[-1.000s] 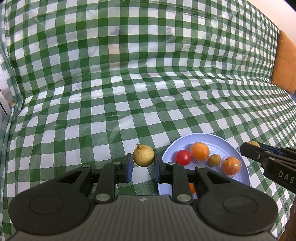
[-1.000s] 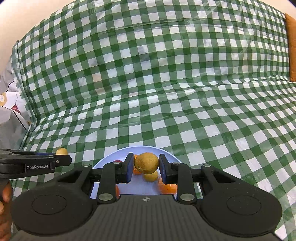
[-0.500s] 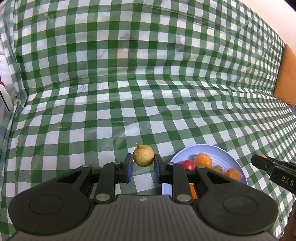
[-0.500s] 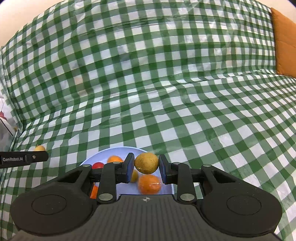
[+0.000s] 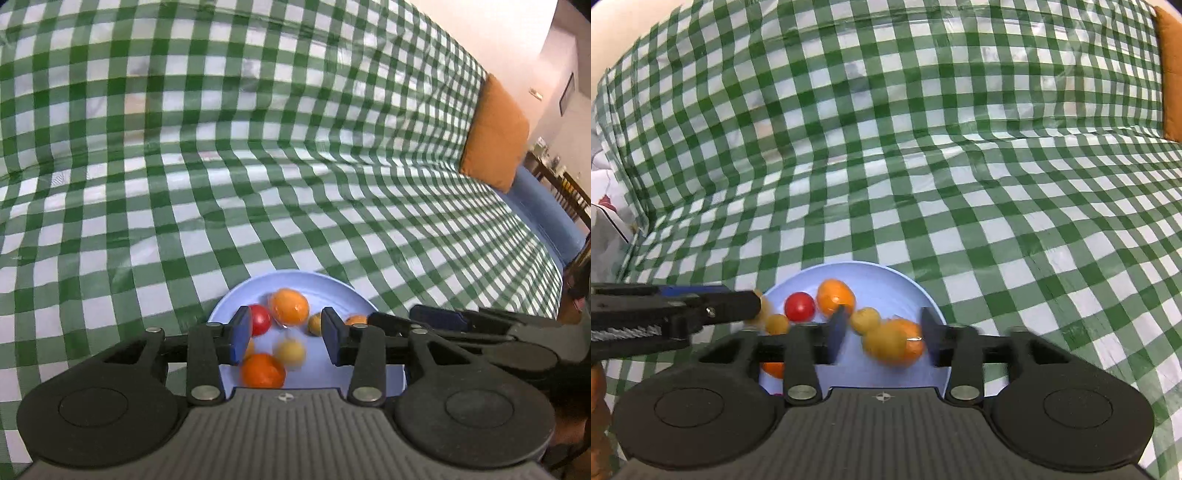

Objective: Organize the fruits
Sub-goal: 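Carry both yellow fruits over the blue plate and release them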

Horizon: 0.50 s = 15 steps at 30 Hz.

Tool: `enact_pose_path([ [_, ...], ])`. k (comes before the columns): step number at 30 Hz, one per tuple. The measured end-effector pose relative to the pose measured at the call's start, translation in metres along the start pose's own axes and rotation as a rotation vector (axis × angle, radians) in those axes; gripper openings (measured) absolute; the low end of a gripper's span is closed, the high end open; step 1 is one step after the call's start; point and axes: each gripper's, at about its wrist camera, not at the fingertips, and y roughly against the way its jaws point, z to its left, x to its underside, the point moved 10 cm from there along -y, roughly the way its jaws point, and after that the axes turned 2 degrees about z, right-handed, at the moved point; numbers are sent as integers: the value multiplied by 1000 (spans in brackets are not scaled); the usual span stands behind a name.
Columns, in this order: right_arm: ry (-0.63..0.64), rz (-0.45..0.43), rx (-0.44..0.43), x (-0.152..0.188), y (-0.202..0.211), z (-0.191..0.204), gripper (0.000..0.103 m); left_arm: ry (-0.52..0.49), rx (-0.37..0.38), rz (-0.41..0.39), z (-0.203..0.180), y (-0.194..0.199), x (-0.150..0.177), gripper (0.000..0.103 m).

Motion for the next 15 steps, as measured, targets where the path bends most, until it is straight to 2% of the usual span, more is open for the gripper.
enact_pose_path([
  [3,-19,0,4,-1,0,-6,55,7,-25,4,4,-2,0,45],
  [9,-22,3,10,0,-1,-8,58,-38,-133,35,9,-6,6,45],
  [11,-23,0,17,-1,1,-8,62,-40,-156,43,10,-5,8,45],
  [14,-26,-7,29,-5,7,-8,78,-53,-179,41,8,0,7,46],
  [15,-25,-11,33,-6,9,-8,86,-57,-189,38,8,2,6,48],
])
